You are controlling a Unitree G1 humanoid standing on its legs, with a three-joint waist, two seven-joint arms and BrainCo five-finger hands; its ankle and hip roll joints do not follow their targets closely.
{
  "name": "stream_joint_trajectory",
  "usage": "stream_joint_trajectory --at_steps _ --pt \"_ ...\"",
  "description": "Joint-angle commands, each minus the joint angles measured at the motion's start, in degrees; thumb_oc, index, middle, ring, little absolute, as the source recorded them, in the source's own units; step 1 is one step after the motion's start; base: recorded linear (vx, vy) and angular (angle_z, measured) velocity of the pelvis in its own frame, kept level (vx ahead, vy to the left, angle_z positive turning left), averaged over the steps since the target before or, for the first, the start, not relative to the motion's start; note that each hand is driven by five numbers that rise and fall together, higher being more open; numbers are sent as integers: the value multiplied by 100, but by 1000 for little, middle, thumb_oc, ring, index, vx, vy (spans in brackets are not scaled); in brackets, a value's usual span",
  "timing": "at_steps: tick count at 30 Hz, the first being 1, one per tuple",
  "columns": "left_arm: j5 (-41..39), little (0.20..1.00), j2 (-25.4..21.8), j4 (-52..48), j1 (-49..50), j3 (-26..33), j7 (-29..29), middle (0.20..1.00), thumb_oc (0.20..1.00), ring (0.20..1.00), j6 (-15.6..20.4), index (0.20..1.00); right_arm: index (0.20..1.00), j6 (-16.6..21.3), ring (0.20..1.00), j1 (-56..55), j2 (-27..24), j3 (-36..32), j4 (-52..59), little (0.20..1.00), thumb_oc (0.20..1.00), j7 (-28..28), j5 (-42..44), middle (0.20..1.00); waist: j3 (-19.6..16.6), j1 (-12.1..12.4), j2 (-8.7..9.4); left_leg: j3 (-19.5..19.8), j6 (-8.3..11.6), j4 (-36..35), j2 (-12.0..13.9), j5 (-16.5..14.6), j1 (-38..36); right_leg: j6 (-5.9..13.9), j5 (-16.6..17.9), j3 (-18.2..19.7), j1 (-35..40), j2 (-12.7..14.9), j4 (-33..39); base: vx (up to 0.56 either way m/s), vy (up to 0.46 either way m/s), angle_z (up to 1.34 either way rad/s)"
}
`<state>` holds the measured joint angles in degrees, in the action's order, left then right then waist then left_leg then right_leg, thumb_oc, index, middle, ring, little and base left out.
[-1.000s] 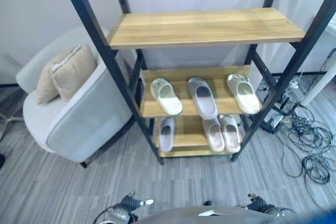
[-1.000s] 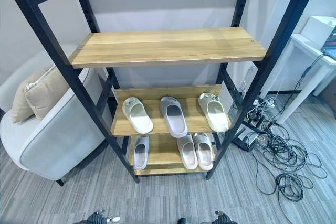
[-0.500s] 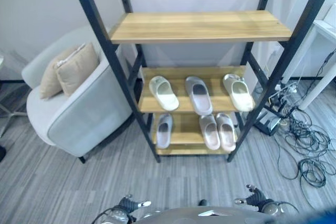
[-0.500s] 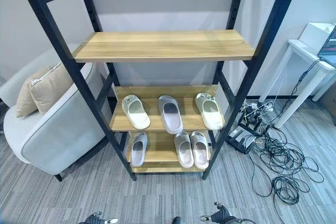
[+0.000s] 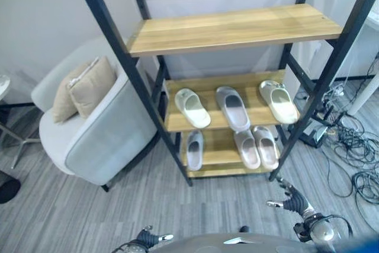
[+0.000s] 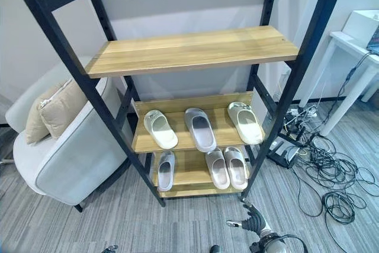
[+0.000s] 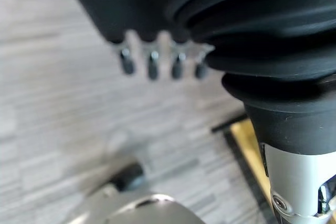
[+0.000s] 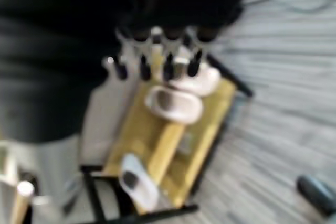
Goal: Arrange the slippers neatly on the shoe rack.
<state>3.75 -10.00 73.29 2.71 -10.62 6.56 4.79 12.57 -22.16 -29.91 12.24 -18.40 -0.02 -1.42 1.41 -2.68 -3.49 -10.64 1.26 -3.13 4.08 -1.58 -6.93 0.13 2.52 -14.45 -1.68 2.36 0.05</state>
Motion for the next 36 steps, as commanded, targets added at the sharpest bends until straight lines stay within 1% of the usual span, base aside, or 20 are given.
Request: stream_joint_trajectory --at_steps 1,6,7,8,9,11,13,14,17,20,22,24,28,29,30,31,32,34,35,36 --pt "-31 1000 -134 313 -88 436 29 1000 1000 1000 225 1000 1000 665 1000 -378 -299 -356 599 1000 1000 180 -177 1000 -1 -211 435 63 284 -188 86 221 197 724 108 327 477 458 413 16 18 -6" --pt "-59 1000 -155 360 92 553 21 1000 1000 1000 459 1000 1000 1162 1000 -1993 -1197 -1018 1553 1000 1000 764 553 1000 -122 -434 447 -13 348 -188 117 227 166 786 130 426 439 443 381 38 26 -17" --pt "-186 1000 -273 407 238 539 37 1000 1000 1000 341 1000 1000 1296 1000 -1550 -1842 -913 1813 1000 1000 12 -370 1000 -162 -304 448 -12 352 -188 122 204 154 800 136 411 464 443 404 92 10 -38" --pt "-148 1000 -238 275 333 592 253 1000 1000 1000 378 1000 1000 1278 1000 -1344 -1670 -825 2645 1000 1000 -647 -1492 1000 -148 -173 459 40 323 -188 113 220 190 804 130 358 469 451 417 107 28 -31" --pt "-128 1000 -103 14 111 142 496 1000 1000 1000 234 1000 1000 548 1000 588 -668 331 907 1000 1000 -1153 -1847 1000 -148 63 442 131 262 -188 61 206 234 783 106 259 510 504 425 93 39 -10" --pt "-81 1000 25 59 74 -37 491 1000 1000 1000 267 1000 1000 146 1000 1429 -315 514 611 1000 1000 -1594 -2210 1000 -98 142 428 171 213 -188 45 189 256 769 88 244 497 520 407 71 42 71" --pt "71 1000 -68 -17 8 -70 561 1000 1000 1000 240 1000 1000 -24 1000 2410 -724 462 596 1000 1000 -1922 -2631 1000 -58 252 461 222 203 -188 31 192 294 756 63 196 503 531 395 59 21 190" --pt "59 1000 -115 -88 39 -14 590 1000 1000 1000 225 1000 1000 -291 1000 2473 -1064 221 665 1000 1000 -2046 -2980 1000 8 268 469 236 195 -188 24 196 338 761 74 194 464 534 387 49 26 83" --pt "83 1000 -59 -30 -15 -103 521 1000 1000 1000 232 1000 1000 -346 1000 2591 -389 291 618 1000 1000 -1994 -2627 1000 81 337 471 308 180 -188 -1 204 450 747 80 131 408 528 434 45 24 -36" --pt "-28 1000 -53 -13 29 -37 583 1000 1000 1000 259 1000 1000 -374 1000 2627 -292 147 293 1000 1000 -2309 -2513 1000 160 353 471 336 183 -188 -7 232 550 748 98 124 334 527 451 4 7 -53" --pt "-13 1000 -69 52 -19 -24 589 1000 1000 1000 228 1000 1000 -349 1000 2547 -310 5 266 1000 1000 -2430 -2380 1000 183 352 489 340 194 -188 -10 237 587 751 113 112 299 526 468 38 -3 2" --pt "55 1000 -158 -32 56 -85 595 1000 1000 1000 247 1000 1000 -436 1000 3238 -363 -97 91 1000 1000 -2576 -2256 1000 204 463 465 375 187 -188 -26 238 663 753 107 76 270 538 495 59 10 -2" --pt "42 1000 -103 -20 -33 -80 610 1000 1000 1000 222 1000 1000 -474 1000 2905 -212 -189 158 1000 1000 -2656 -2239 1000 302 439 451 382 186 -188 -32 238 722 760 119 84 191 536 480 18 0 7" --pt "116 1000 -129 -16 23 -128 580 1000 1000 1000 265 1000 1000 -549 1000 3083 -614 -243 63 1000 1000 -2811 -2667 1000 327 473 437 385 184 -188 -35 217 716 764 97 83 201 536 478 9 9 11" --pt "117 1000 -134 -68 50 -94 599 1000 1000 1000 310 1000 1000 -559 1000 3154 -701 -177 2 1000 1000 -3011 -2932 1000 343 474 426 399 185 -188 -45 254 784 767 125 83 137 540 480 0 0 0" --pt "96 1000 -193 -95 -14 -147 650 1000 1000 1000 301 1000 1000 -569 1000 3391 -452 -352 213 1000 1000 -2900 -2430 1000 374 489 424 398 180 -188 -55 267 835 765 137 85 98 548 480 -18 5 -4" --pt "58 1000 -160 -148 -10 -140 700 1000 1000 1000 304 1000 1000 -573 1000 3345 -335 -272 206 1000 1000 -2984 -2450 1000 401 489 427 413 179 -188 -60 273 860 767 143 97 60 545 475 8 0 -11" --pt "-9 1000 -201 -194 -138 -159 741 1000 1000 1000 381 1000 1000 -581 1000 3601 -431 -183 -104 1000 1000 -3081 -2402 1000 503 507 426 424 186 -188 -69 318 984 767 172 90 -60 556 467 -2 -2 -5" --pt "-36 1000 -252 -196 -207 -266 715 1000 1000 1000 328 1000 1000 -602 1000 4020 -441 -371 -265 1000 1000 -2964 -1761 1000 512 553 437 445 186 -188 -75 340 1068 762 187 82 -118 564 475 -30 -15 3" --pt "-138 1000 -226 -188 -234 -389 716 1000 1000 1000 376 1000 1000 -545 1000 4422 -320 -188 -905 1000 1000 -3094 -1310 1000 585 587 432 476 195 -188 -86 391 1218 759 216 87 -259 568 472 -22 -9 5"
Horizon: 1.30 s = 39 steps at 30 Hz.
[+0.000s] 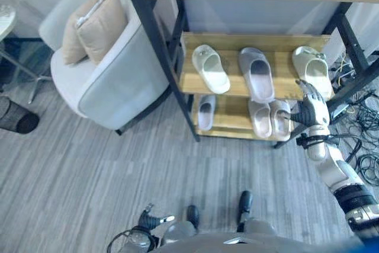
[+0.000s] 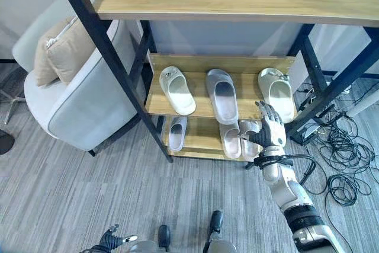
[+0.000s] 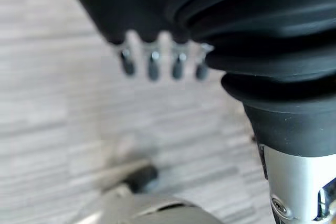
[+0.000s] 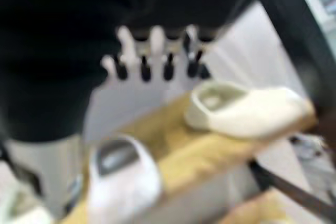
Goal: Arrange the slippers neatly on the shoe rack.
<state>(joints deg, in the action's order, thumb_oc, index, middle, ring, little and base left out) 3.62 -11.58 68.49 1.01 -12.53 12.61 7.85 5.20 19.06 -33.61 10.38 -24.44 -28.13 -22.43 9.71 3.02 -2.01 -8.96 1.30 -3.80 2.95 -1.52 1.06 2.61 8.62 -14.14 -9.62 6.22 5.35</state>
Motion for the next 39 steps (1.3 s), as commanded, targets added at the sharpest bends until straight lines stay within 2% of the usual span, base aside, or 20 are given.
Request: stream_joint_trajectory --at_steps 1,5,9,10,12,15,18,19,21,23,25,28,29,31,32,33,35,36,37,39 --pt "-201 1000 -105 288 -127 -232 75 1000 1000 1000 64 1000 1000 130 1000 799 -187 28 -363 1000 1000 -171 953 1000 -190 59 291 325 205 -120 32 431 545 516 -357 63 414 182 -62 -15 -4 -5" --pt "-225 1000 -90 227 -131 -546 108 1000 1000 1000 119 1000 1000 316 1000 1679 -340 105 -1268 1000 1000 -251 1570 1000 -112 188 259 362 222 -120 14 510 738 519 -297 37 282 209 -55 12 4 5" --pt "-372 1000 -106 157 -179 -614 48 1000 1000 1000 167 1000 1000 221 1000 2421 -938 233 -1604 1000 1000 -72 1922 1000 -51 258 286 399 261 -120 -7 565 912 545 -256 2 139 218 -35 36 2 9" --pt "-353 1000 -74 191 -183 -675 111 1000 1000 1000 145 1000 1000 320 1000 2527 -840 228 -1805 1000 1000 -86 2151 1000 -31 289 273 416 264 -120 -7 576 937 551 -251 0 120 227 -35 16 -7 7" --pt "-463 1000 -186 225 -254 -740 51 1000 1000 1000 197 1000 1000 240 1000 3335 -1165 614 -2862 1000 1000 223 2519 1000 -9 359 308 418 300 -120 -10 588 976 561 -249 -31 94 224 -35 7 -2 3" --pt "-536 1000 -139 186 -287 -700 103 1000 1000 1000 150 1000 1000 314 1000 3303 -1188 657 -2295 1000 1000 249 2659 1000 21 312 330 422 311 -120 -22 626 1071 582 -209 -23 7 229 -35 14 17 1" --pt "-534 1000 -213 136 -259 -776 109 1000 1000 1000 201 1000 1000 306 1000 3853 -1330 982 -3135 1000 1000 375 2799 1000 34 386 358 445 324 -120 -21 643 1115 596 -213 -77 -7 239 -35 10 2 -4" --pt "-617 1000 -211 49 -292 -737 77 1000 1000 1000 235 1000 1000 263 1000 3687 -1254 855 -2643 1000 1000 377 2797 1000 62 330 360 436 318 -120 -26 635 1135 598 -205 -56 -39 232 -35 12 22 9" --pt "-587 1000 -224 71 -359 -783 71 1000 1000 1000 207 1000 1000 344 1000 3810 -1285 935 -2926 1000 1000 461 2833 1000 79 367 369 460 320 -120 -31 638 1159 598 -214 -75 -47 240 -35 17 5 4" --pt "-563 1000 -219 -35 -262 -727 106 1000 1000 1000 226 1000 1000 437 1000 3377 -1240 906 -2371 1000 1000 321 2665 1000 96 358 366 453 315 -120 -37 645 1185 610 -190 -75 -70 249 -35 7 9 7" --pt "-604 1000 -225 64 -369 -734 106 1000 1000 1000 198 1000 1000 316 1000 3595 -1165 912 -2616 1000 1000 411 2747 1000 131 393 401 480 328 -120 -34 645 1230 608 -194 -109 -98 257 -35 18 -4 0" --pt "-648 1000 -382 104 -450 -829 33 1000 1000 1000 272 1000 1000 168 1000 4998 -1528 1511 -3645 1000 1000 818 3063 1000 134 480 468 501 365 -120 -35 653 1262 612 -210 -171 -90 257 -35 10 -4 5" --pt "-630 1000 -301 95 -445 -790 90 1000 1000 1000 238 1000 1000 347 1000 4587 -1393 1394 -3424 1000 1000 626 3089 1000 148 464 434 516 360 -120 -48 675 1295 625 -191 -173 -112 264 -35 12 5 10" --pt "-607 1000 -393 104 -494 -863 46 1000 1000 1000 243 1000 1000 217 1000 5240 -1593 1520 -4066 1000 1000 840 3297 1000 132 528 462 532 370 -120 -53 679 1304 619 -211 -200 -102 264 -35 8 10 12" --pt "-593 1000 -344 59 -424 -858 108 1000 1000 1000 232 1000 1000 410 1000 4660 -1480 1422 -3700 1000 1000 744 3286 1000 134 530 444 541 369 -120 -61 693 1318 632 -193 -214 -108 276 -35 1 3 14" --pt "-648 1000 -392 94 -495 -866 3 1000 1000 1000 266 1000 1000 293 1000 4925 -1504 1419 -3879 1000 1000 982 3468 1000 135 526 459 536 370 -120 -59 682 1336 620 -204 -228 -118 273 -35 0 16 16" --pt "-685 1000 -378 84 -490 -852 19 1000 1000 1000 264 1000 1000 307 1000 4740 -1501 1374 -3871 1000 1000 965 3443 1000 159 525 453 540 373 -120 -62 684 1346 626 -200 -232 -117 273 -35 -9 11 9" --pt "-705 1000 -288 -58 -379 -761 121 1000 1000 1000 262 1000 1000 477 1000 3649 -1142 1178 -2911 1000 1000 698 3196 1000 217 463 415 527 352 -120 -57 671 1342 633 -182 -212 -130 279 -35 -13 19 4" --pt "-755 1000 -298 -43 -415 -768 61 1000 1000 1000 278 1000 1000 342 1000 3843 -1117 1044 -3021 1000 1000 698 3259 1000 222 474 423 528 348 -120 -57 663 1348 626 -192 -209 -137 272 -35 -19 26 7" --pt "-779 1000 -351 193 -709 -731 -54 1000 1000 1000 193 1000 1000 411 1000 4105 -1104 1204 -3279 1000 1000 771 3136 1000 238 486 415 560 352 -120 -62 661 1368 625 -204 -224 -150 274 -35 -1 8 -3"
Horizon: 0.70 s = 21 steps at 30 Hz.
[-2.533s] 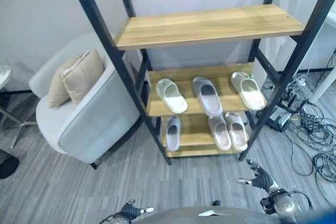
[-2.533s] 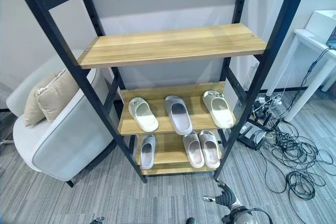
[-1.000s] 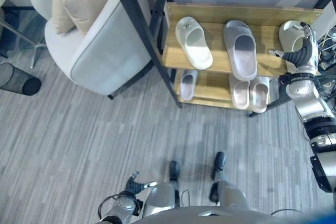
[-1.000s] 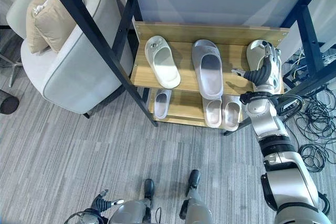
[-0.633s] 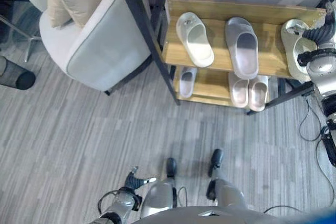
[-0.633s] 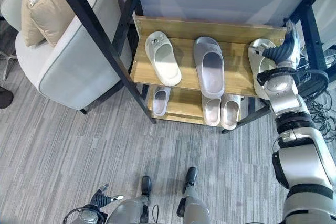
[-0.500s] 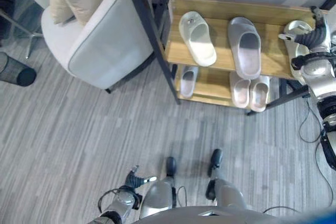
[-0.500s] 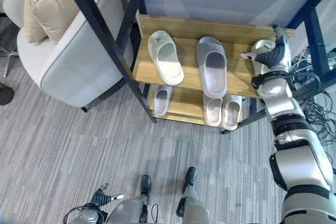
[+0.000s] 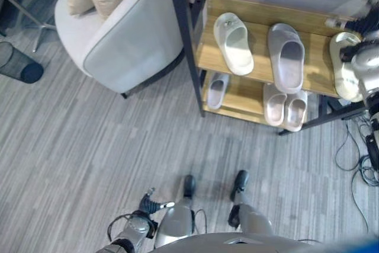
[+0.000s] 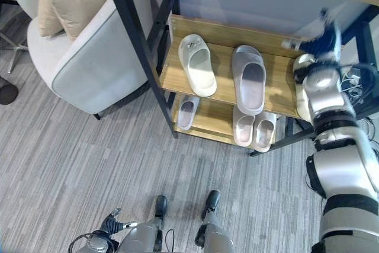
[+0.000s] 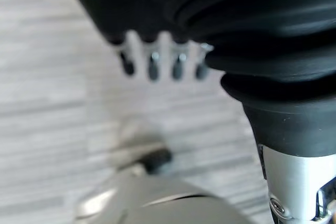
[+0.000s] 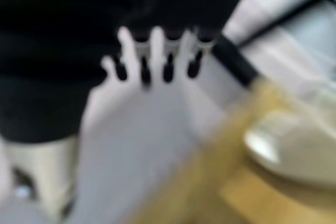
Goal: Arrange the slippers neatly on the shoe rack.
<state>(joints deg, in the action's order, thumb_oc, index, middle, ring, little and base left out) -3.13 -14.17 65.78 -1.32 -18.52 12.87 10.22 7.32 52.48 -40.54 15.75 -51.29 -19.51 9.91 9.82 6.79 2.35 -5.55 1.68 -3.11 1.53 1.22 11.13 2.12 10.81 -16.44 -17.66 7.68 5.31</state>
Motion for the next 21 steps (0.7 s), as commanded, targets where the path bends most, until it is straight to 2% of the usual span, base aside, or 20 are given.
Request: stream_joint_trajectory --at_steps 1,2,3,4,5,6,7,8,11,14,15,17,19,21 --pt "-137 1000 -50 507 -549 -50 -8 1000 1000 1000 -37 1000 1000 231 1000 585 -340 637 -366 1000 1000 -190 -87 1000 221 68 -26 221 311 -189 72 399 397 684 -403 4 611 140 -31 1 12 -6" --pt "-160 1000 -120 478 -496 -63 -68 1000 1000 1000 19 1000 1000 120 1000 945 -527 629 -617 1000 1000 -7 84 1000 222 83 -15 213 313 -189 72 393 409 679 -406 -7 602 139 -31 0 0 0" --pt "-150 1000 -49 466 -319 -19 17 1000 1000 1000 0 1000 1000 190 1000 426 -419 561 -192 1000 1000 -215 -75 1000 217 82 -18 219 308 -189 68 400 424 683 -396 -12 597 145 -31 0 0 0" --pt "-150 1000 -50 466 -318 -20 17 1000 1000 1000 0 1000 1000 189 1000 423 -419 559 -190 1000 1000 -215 -76 1000 211 82 -16 220 307 -189 67 401 430 683 -395 -13 591 146 -31 0 0 0" --pt "-246 1000 -47 386 -139 103 22 1000 1000 1000 0 1000 1000 144 1000 -134 -235 461 607 1000 1000 -302 -360 1000 274 46 -17 198 290 -189 68 379 418 675 -385 15 594 134 -31 0 0 0" --pt "-286 1000 -55 386 -135 103 -45 1000 1000 1000 -17 1000 1000 160 1000 -178 -25 290 341 1000 1000 -326 -279 1000 267 53 -25 213 273 -189 62 383 452 670 -382 18 565 138 -31 0 0 0" --pt "-256 1000 -85 406 -130 98 -54 1000 1000 1000 -6 1000 1000 191 1000 -25 -112 393 112 1000 1000 -350 -353 1000 272 85 -24 234 274 -189 57 379 460 670 -390 0 567 145 -31 0 0 0" --pt "-244 1000 -66 387 -122 150 -42 1000 1000 1000 8 1000 1000 243 1000 -302 -6 381 417 1000 1000 -380 -454 1000 289 69 -27 228 269 -189 56 375 464 670 -386 9 558 146 -31 0 0 0" --pt "-300 1000 -136 310 -141 138 -99 1000 1000 1000 25 1000 1000 116 1000 -105 -89 354 183 1000 1000 -295 -455 1000 298 91 -1 231 269 -189 60 373 485 667 -387 6 537 144 -31 -3 1 3" --pt "-311 1000 -81 308 -170 292 -53 1000 1000 1000 -12 1000 1000 150 1000 -770 93 283 1195 1000 1000 -479 -923 1000 329 33 -10 201 255 -189 58 364 509 673 -370 33 501 147 -31 2 0 -2" --pt "-323 1000 -108 282 -197 240 -70 1000 1000 1000 14 1000 1000 47 1000 -590 151 184 572 1000 1000 -488 -908 1000 320 56 -11 223 257 -189 59 362 538 663 -387 18 487 148 -31 14 -9 -8" --pt "-249 1000 -116 361 -196 223 -62 1000 1000 1000 25 1000 1000 226 1000 -585 203 171 501 1000 1000 -515 -770 1000 312 87 -33 241 260 -189 54 368 553 663 -387 5 481 158 -31 10 -5 -4" --pt "-306 1000 -185 316 -193 187 -86 1000 1000 1000 47 1000 1000 145 1000 -219 35 210 153 1000 1000 -444 -578 1000 309 106 -18 231 268 -189 49 375 576 659 -385 -2 459 155 -31 5 -8 4" --pt "-303 1000 -158 364 -180 219 -65 1000 1000 1000 23 1000 1000 186 1000 -320 137 233 413 1000 1000 -510 -594 1000 308 94 -33 221 268 -189 45 377 579 661 -377 1 449 155 -31 0 0 0"
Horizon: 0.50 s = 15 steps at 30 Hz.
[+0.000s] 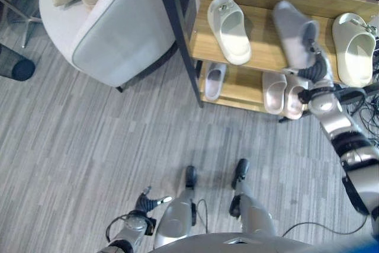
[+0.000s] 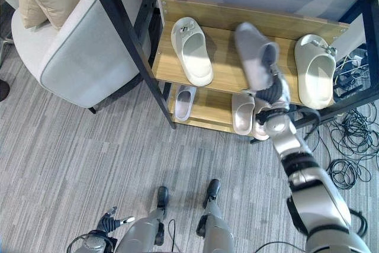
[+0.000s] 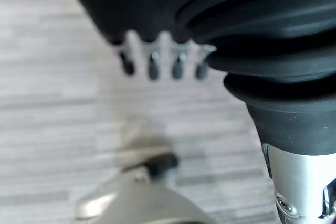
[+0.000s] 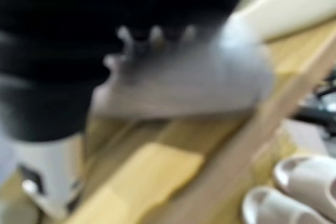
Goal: Arrange the slippers neatly on the shoe rack.
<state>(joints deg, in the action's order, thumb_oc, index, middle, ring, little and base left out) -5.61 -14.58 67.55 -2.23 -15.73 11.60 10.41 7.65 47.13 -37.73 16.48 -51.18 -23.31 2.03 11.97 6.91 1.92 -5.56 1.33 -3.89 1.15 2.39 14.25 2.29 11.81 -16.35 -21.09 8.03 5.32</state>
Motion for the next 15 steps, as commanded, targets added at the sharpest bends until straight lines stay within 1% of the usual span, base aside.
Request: stream_joint_trajectory --at_steps 1,3,6,8,10,12,15 --pt "-82 1000 -111 199 -115 -80 48 1000 1000 1000 -8 1000 1000 119 1000 292 -110 168 317 1000 1000 -154 153 1000 84 85 7 221 302 -111 79 254 266 642 -483 -1 791 120 -32 0 0 0" --pt "-105 1000 -149 192 -117 -119 21 1000 1000 1000 14 1000 1000 58 1000 569 -184 188 -185 1000 1000 -85 296 1000 73 103 8 215 313 -111 84 236 251 639 -508 -13 824 115 -32 0 0 0" --pt "-48 1000 -134 227 -110 -106 40 1000 1000 1000 -1 1000 1000 132 1000 396 -72 214 34 1000 1000 -97 289 1000 47 88 -2 223 311 -111 78 253 269 645 -495 -25 803 127 -32 0 0 0" --pt "-78 1000 -138 238 -102 -110 33 1000 1000 1000 -13 1000 1000 104 1000 483 -119 248 14 1000 1000 -83 288 1000 36 90 1 222 314 -111 80 250 262 642 -501 -25 806 124 -32 0 0 0" --pt "-101 1000 -190 215 -96 -137 -27 1000 1000 1000 7 1000 1000 71 1000 776 -277 377 -349 1000 1000 27 317 1000 41 111 17 206 322 -111 96 226 212 640 -520 -32 848 110 -32 0 0 0" --pt "-33 1000 -166 240 -81 -156 1 1000 1000 1000 -13 1000 1000 105 1000 745 -243 418 -369 1000 1000 17 300 1000 18 109 14 228 317 -111 92 241 224 641 -514 -34 834 115 -32 -2 -4 2" --pt "-84 1000 -215 213 -132 -115 -24 1000 1000 1000 2 1000 1000 27 1000 716 -325 465 -244 1000 1000 107 226 1000 17 86 36 210 317 -111 101 237 215 640 -514 -9 829 104 -32 0 0 0"
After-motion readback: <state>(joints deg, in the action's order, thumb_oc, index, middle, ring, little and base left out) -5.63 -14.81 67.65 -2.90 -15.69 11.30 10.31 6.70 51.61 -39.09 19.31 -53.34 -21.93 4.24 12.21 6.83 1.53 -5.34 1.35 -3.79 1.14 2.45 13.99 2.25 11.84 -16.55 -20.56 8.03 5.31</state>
